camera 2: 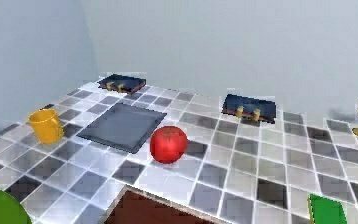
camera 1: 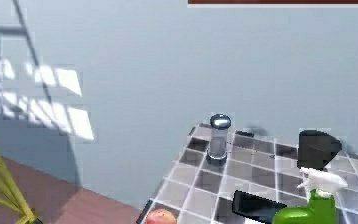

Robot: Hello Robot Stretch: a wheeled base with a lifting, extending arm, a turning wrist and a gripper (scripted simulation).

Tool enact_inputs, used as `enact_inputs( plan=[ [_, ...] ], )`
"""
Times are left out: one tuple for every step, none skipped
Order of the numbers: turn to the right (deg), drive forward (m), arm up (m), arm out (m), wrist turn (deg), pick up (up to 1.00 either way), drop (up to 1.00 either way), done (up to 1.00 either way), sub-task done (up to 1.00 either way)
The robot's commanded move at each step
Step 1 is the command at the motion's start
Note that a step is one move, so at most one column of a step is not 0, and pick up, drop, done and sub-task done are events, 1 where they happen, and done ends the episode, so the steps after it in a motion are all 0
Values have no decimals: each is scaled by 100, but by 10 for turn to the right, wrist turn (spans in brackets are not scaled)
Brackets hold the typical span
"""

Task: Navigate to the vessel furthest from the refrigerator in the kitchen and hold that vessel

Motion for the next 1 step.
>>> enact_inputs(
  plan=[
    [-300, 0, 0, 0, 0, 0, 0, 0, 0]
  ],
)
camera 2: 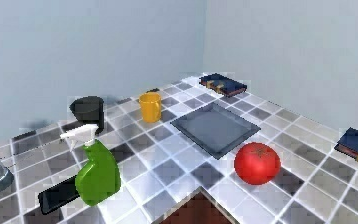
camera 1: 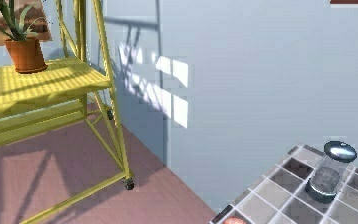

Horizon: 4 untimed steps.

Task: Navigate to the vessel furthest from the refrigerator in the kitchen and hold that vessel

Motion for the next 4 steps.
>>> enact_inputs(
  plan=[
    [0, 0, 50, 0, 0, 0, 0, 0, 0],
    [0, 0, 38, 0, 0, 0, 0, 0, 0],
    [0, 0, 0, 38, 0, 0, 0, 0, 0],
    [0, 0, 0, 0, 450, 0, 0, 0, 0]
  ],
)
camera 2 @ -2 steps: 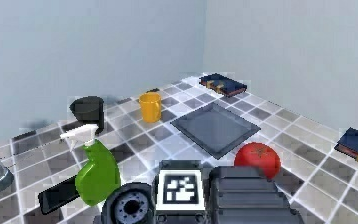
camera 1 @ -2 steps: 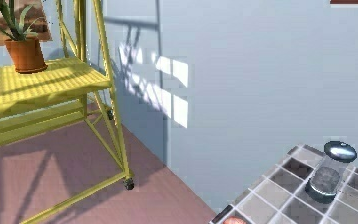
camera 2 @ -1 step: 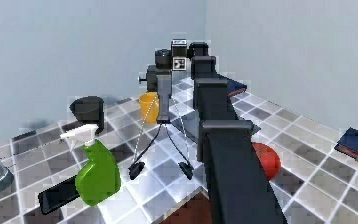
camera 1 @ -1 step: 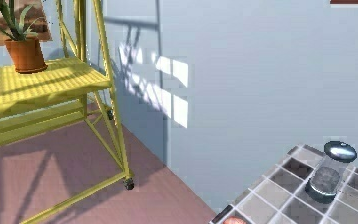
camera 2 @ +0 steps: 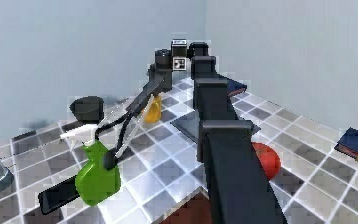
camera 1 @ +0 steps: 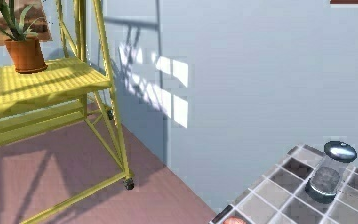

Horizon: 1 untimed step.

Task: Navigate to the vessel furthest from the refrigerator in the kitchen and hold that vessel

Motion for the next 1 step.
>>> enact_inputs(
  plan=[
    [0, 0, 0, 0, 450, 0, 0, 0, 0]
  ],
)
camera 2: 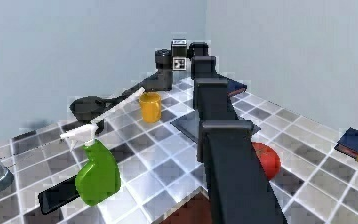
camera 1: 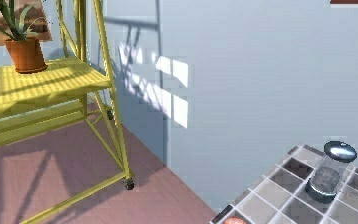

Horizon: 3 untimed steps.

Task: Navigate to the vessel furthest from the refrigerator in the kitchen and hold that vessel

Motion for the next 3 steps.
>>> enact_inputs(
  plan=[
    [0, 0, 0, 0, 450, 0, 0, 0, 0],
    [0, 0, 0, 0, 300, 0, 0, 0, 0],
    [0, 0, -12, 0, 0, 0, 0, 0, 0]
  ],
)
